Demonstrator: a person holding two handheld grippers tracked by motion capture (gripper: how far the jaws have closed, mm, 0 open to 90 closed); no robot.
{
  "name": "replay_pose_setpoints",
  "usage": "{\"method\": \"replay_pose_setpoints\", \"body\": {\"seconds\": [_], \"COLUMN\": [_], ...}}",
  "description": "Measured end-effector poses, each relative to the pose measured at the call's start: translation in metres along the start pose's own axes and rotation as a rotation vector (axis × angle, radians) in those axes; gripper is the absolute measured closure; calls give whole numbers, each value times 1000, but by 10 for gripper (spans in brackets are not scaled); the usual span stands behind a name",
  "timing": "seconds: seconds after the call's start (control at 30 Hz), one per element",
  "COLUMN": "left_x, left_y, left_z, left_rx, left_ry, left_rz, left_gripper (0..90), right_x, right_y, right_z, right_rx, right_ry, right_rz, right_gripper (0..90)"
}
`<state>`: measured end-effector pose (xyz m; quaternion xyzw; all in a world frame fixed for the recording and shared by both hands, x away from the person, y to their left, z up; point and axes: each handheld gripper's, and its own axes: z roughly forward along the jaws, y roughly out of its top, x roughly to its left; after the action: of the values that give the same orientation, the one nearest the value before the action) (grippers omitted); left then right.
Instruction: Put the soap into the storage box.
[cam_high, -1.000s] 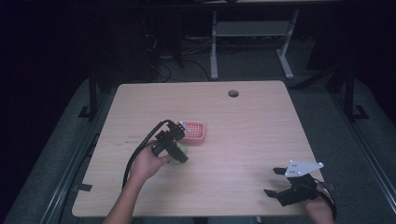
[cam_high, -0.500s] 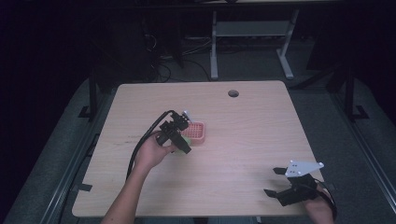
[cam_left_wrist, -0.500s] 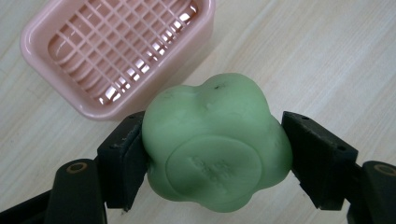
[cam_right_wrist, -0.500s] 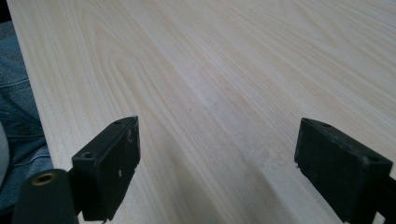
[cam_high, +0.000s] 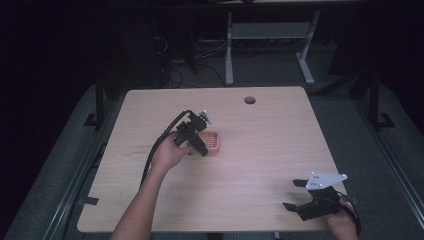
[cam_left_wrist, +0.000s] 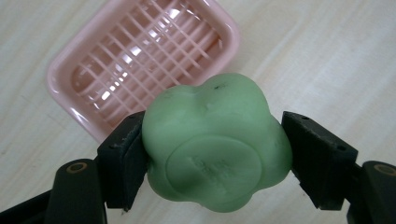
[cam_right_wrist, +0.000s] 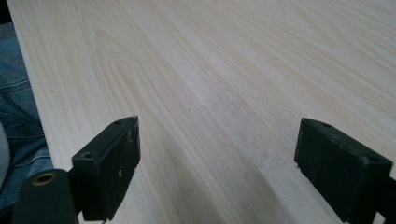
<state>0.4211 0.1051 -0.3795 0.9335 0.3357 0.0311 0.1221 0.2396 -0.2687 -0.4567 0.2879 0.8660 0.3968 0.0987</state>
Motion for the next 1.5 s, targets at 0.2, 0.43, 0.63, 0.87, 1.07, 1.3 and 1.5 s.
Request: {"method": "replay_pose_setpoints", "body": {"seconds": [0.2, 0.43, 0.63, 0.87, 1.07, 1.3, 1.5], "left_x": [7, 12, 22, 29, 31, 35, 34], "left_y": [11, 24, 33, 45, 49, 49, 50], "left_z": [0, 5, 12, 24, 33, 38, 40], "left_rx": [8, 18, 31, 49, 69, 83, 81], "left_ry": [12, 10, 11, 11, 13, 20, 19], "left_rz": [-19, -37, -54, -90, -104, -115, -128], "left_gripper": [267, 267, 267, 267, 266, 266, 266], "right_x": [0, 0, -1, 0, -1, -1, -1], "right_y": [0, 0, -1, -1, -1, -1, -1], "right_z": [0, -1, -1, -1, -2, -1, -2], "right_rx": [-1, -2, -5, -5, -8, -7, -9], "right_ry": [0, 1, 1, -1, -2, 0, -2], "right_rz": [4, 12, 10, 8, 16, 11, 15], "right_gripper": [138, 138, 138, 138, 138, 138, 138]}}
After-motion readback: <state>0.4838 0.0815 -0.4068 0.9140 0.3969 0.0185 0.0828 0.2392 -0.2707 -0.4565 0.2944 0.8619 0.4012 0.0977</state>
